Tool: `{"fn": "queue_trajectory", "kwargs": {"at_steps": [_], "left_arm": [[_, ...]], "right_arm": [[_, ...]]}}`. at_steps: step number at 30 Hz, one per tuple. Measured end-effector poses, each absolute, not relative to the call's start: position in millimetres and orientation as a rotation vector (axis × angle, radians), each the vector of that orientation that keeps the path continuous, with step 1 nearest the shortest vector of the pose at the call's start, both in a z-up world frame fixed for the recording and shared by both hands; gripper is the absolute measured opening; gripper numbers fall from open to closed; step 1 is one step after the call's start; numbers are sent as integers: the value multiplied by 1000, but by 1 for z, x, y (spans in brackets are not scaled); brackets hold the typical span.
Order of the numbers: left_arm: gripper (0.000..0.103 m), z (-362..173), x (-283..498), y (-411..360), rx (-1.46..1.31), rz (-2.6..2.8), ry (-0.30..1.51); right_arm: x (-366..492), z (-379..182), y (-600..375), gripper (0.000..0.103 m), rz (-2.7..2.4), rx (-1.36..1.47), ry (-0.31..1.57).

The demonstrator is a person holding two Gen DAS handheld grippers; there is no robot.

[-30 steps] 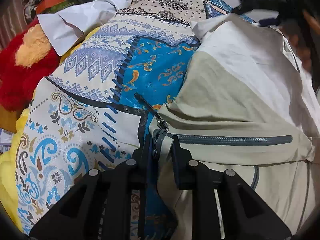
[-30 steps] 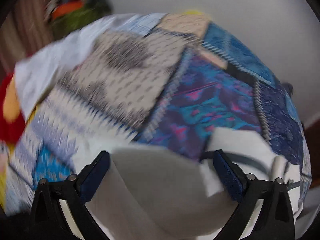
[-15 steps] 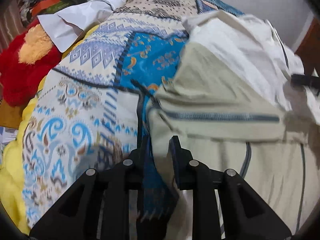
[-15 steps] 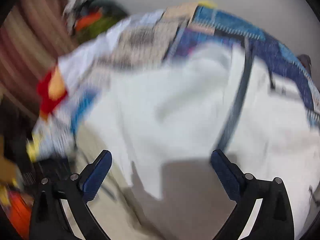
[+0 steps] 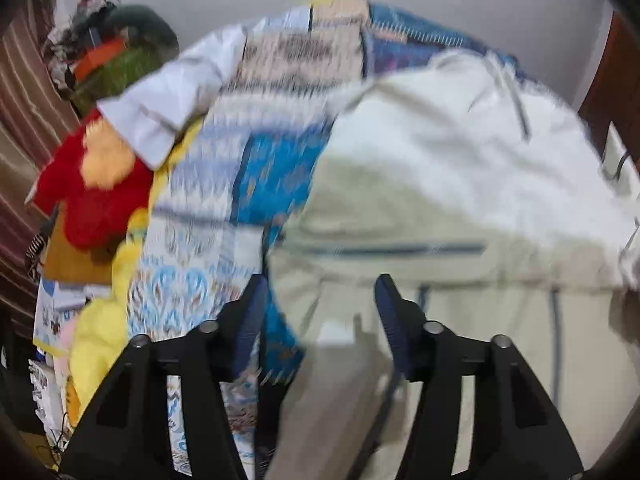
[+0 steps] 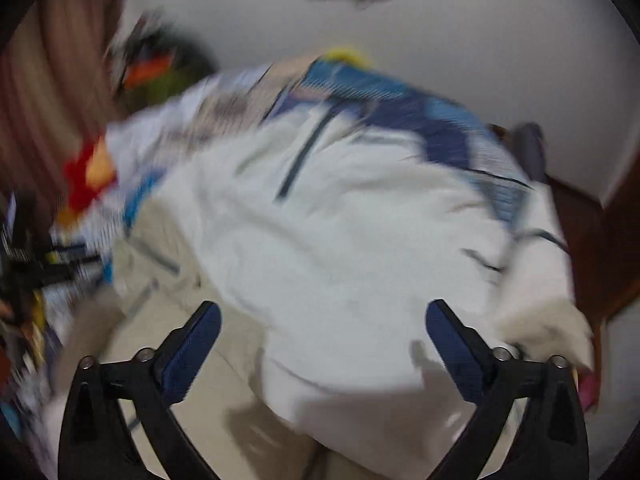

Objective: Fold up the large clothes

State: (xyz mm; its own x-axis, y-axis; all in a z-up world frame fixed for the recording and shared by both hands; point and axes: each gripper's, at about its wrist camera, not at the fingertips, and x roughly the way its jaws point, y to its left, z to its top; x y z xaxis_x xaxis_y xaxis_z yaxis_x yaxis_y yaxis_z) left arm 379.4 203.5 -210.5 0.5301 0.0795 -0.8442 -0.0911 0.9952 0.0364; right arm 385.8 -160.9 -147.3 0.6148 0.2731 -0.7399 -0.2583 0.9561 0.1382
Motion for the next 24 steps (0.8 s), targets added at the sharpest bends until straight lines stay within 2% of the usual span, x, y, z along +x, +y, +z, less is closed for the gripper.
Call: {"fn": "queue_trajectory", "kwargs": {"at_steps": [5, 12, 15, 19, 24], "left_arm": [[63, -180, 401, 162, -21, 36, 963], [72, -190, 424, 85, -14, -89, 987], [73, -215, 439, 49, -23, -139, 1059], [73, -251, 449, 11, -6, -195, 1149], [78, -276, 451, -2, -32, -143, 1145]], "right_arm": [[370, -108, -262, 103, 181, 309, 796], [346, -83, -349, 103, 17, 323, 743], [348, -105, -379, 103, -6, 382, 813], [366, -164, -402, 103, 63, 541, 995], [397, -216, -405, 103, 124, 743, 1080]]}}
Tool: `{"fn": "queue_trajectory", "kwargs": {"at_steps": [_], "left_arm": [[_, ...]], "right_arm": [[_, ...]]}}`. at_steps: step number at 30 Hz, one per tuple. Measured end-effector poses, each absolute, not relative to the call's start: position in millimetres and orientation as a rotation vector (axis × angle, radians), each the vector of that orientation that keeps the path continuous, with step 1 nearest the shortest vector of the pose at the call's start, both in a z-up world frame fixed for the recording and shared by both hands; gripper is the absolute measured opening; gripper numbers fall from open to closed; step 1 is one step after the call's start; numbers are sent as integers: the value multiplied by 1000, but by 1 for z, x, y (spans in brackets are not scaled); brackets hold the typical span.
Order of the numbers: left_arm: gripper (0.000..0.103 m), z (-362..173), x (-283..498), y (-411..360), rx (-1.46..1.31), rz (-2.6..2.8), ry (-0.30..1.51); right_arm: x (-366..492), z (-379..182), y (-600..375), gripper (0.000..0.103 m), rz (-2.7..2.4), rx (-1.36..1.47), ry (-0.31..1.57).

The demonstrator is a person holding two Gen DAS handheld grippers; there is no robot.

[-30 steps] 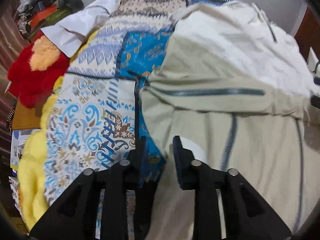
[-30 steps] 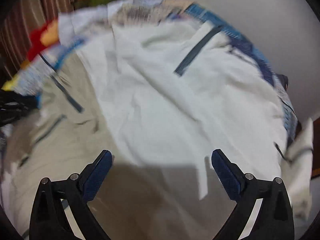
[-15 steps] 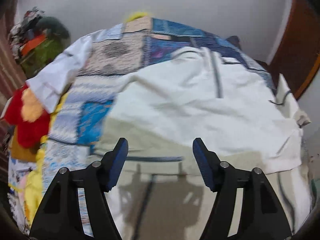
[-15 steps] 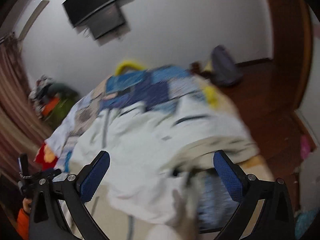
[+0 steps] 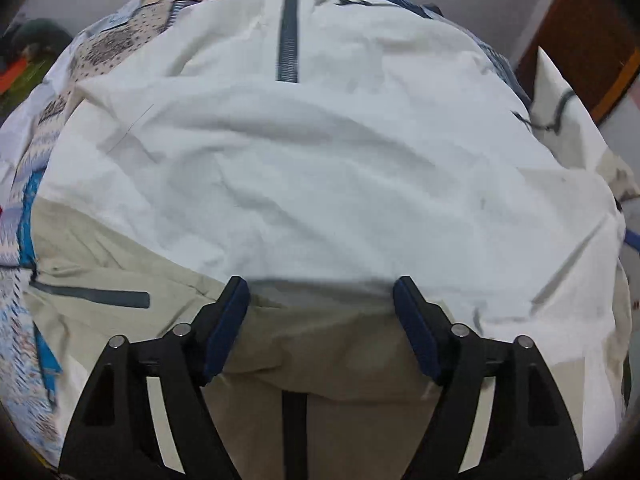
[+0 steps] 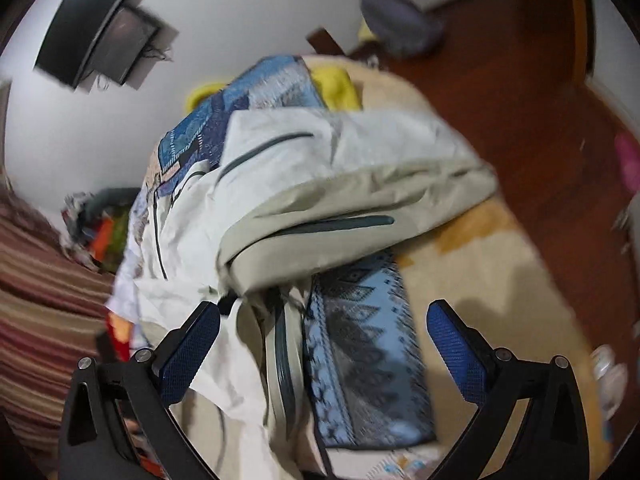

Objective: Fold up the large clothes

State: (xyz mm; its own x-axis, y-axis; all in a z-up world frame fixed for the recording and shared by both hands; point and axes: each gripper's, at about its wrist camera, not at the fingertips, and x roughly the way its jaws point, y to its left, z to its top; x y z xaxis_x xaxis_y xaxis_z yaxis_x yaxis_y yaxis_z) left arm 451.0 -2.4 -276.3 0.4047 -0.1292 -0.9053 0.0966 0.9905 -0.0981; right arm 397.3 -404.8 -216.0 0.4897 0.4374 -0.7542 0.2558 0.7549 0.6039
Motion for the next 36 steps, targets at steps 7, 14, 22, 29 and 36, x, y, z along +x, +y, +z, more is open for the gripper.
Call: {"fn": "queue_trajectory", "kwargs": {"at_steps": [7, 14, 22, 29, 36], "left_arm": [[81, -282, 450, -8, -5, -119, 1112], [91, -287, 452, 2, -48, -114, 1122], [91, -283, 446, 20, -7, -82, 1139], [85, -267, 436, 41, -55, -74, 1149], [85, -230, 416, 55, -38, -70, 1094]], "right_arm": [[459, -229, -386, 99, 155, 793, 1055], [487, -227, -380, 27, 87, 813, 1004], [451, -100, -355, 10, 106, 510, 705], [417, -50, -299, 10, 263, 369, 667], [395, -107, -204, 10, 411, 208, 864]]}}
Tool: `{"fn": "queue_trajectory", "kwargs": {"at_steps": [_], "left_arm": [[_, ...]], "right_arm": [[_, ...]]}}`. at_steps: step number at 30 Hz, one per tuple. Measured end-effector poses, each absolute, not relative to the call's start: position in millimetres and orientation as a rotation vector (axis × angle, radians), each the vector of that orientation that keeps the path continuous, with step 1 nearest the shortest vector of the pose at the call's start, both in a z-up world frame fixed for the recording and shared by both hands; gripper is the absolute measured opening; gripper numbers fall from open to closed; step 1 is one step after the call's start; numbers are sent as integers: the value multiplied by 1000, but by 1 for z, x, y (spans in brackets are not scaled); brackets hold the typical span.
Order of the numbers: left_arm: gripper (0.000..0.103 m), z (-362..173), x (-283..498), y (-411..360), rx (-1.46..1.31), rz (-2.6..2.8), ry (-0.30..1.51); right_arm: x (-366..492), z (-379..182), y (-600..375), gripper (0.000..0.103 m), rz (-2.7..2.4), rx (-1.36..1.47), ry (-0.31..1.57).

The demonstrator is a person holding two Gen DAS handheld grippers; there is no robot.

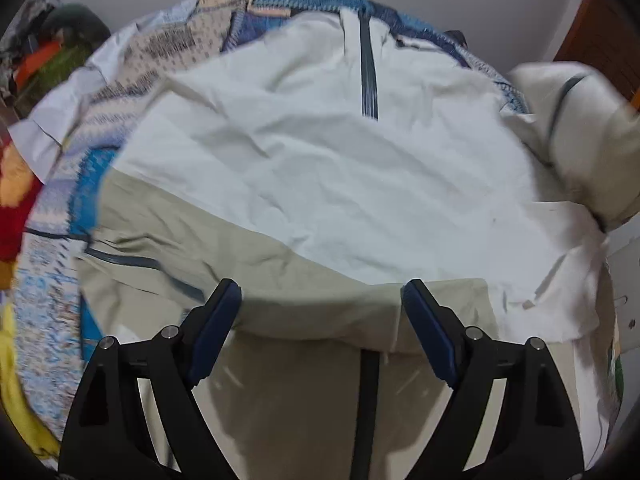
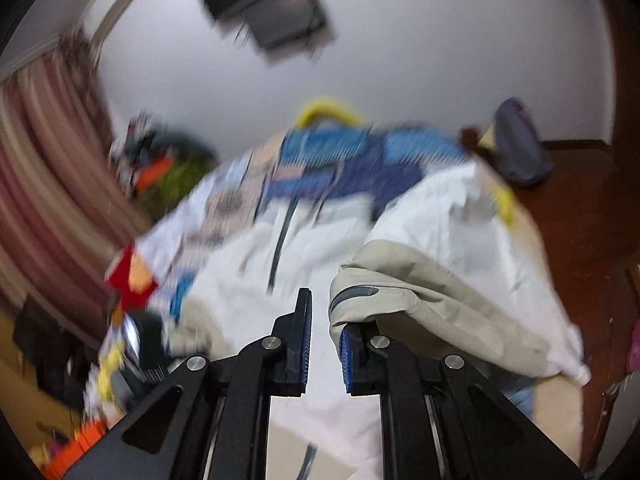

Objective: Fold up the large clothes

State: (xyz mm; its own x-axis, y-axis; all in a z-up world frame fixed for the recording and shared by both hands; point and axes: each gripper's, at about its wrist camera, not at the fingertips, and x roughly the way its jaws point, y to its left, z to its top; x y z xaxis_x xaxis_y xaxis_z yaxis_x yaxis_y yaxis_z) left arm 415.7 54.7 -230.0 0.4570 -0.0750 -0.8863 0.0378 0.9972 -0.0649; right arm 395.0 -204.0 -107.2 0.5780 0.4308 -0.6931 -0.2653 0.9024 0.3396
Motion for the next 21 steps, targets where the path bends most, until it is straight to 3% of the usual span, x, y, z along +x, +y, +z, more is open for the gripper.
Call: {"fn": "queue_trajectory", "kwargs": {"at_steps": [10, 21], "left_arm": [[85, -194, 369, 67, 71, -58, 1032], [85, -171, 387, -13, 63, -248, 1046]], "right_arm": [[387, -246, -204, 11, 279, 382, 1258], [328, -218, -248, 11, 334, 360, 1205]]}}
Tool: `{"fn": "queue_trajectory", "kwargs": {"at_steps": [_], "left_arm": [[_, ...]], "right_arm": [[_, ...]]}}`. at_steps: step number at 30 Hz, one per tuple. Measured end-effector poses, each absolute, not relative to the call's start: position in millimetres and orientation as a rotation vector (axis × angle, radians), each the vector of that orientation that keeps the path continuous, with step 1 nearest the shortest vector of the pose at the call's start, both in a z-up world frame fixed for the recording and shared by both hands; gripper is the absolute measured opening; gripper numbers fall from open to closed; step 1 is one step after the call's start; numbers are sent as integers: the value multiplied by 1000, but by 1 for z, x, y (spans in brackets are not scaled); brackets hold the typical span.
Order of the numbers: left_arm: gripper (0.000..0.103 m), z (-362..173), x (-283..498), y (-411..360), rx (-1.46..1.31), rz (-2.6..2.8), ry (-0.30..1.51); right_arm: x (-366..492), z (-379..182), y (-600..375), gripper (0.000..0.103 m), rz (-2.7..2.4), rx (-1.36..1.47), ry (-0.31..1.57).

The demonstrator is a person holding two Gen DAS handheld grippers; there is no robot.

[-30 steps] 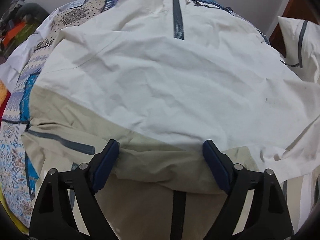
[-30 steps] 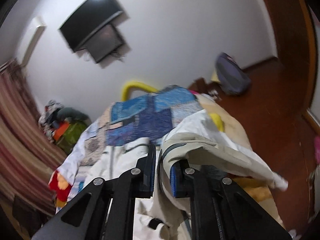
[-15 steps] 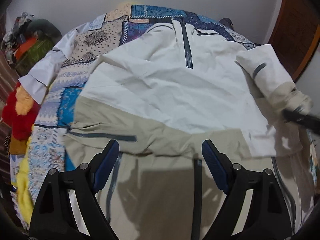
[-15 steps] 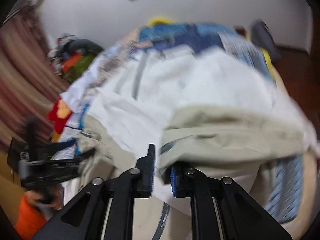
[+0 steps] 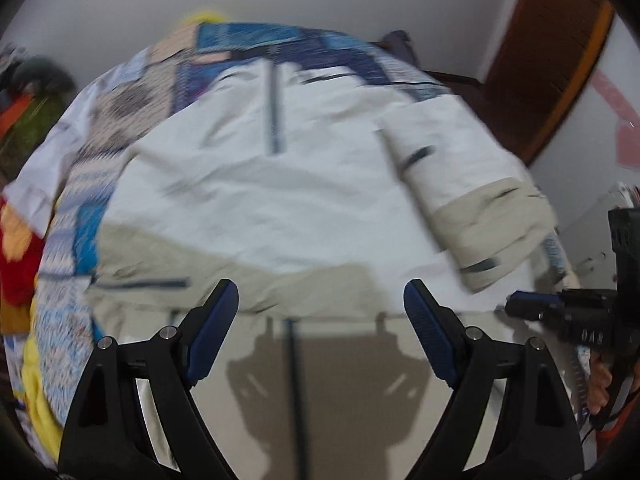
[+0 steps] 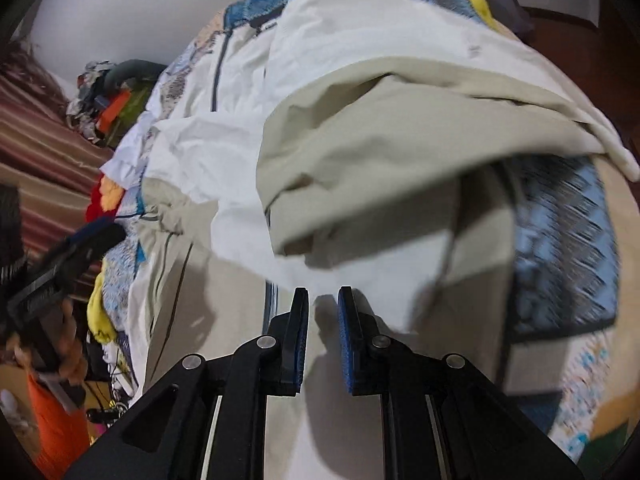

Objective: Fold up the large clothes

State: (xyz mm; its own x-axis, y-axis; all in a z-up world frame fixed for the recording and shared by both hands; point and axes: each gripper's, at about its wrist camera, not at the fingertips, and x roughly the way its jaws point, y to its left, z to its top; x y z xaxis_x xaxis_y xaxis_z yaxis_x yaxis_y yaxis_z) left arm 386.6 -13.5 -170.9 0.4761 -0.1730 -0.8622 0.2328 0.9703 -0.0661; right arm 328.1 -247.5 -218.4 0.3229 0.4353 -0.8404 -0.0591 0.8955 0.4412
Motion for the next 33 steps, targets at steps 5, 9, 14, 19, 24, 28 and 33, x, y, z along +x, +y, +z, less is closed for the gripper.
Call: {"fn": "queue_trajectory", "kwargs": {"at_steps": [5, 9, 14, 19, 24, 28, 33], "left_arm": [[85, -153, 400, -90, 158, -360, 1015], [86, -155, 407, -162, 221, -499, 1031], [86, -202, 408, -237, 446, -577, 1091], [43, -217, 406, -260, 566, -463, 958], [7, -177, 414, -237, 502, -343, 854], [3, -117, 415, -184, 311, -321, 788], [4, -79, 419, -87, 93, -249, 789]], "right_arm": [[308, -188, -303, 11, 200, 373, 1078], [289, -169, -345, 11, 19, 312, 981], [267, -170, -388, 11, -74, 337, 967], [251, -182, -402, 11, -100, 384, 985], [242, -194, -405, 11, -84, 430, 1008], [242, -193, -400, 11, -71, 421, 999], [250, -183, -383, 11, -25, 406, 982]]}}
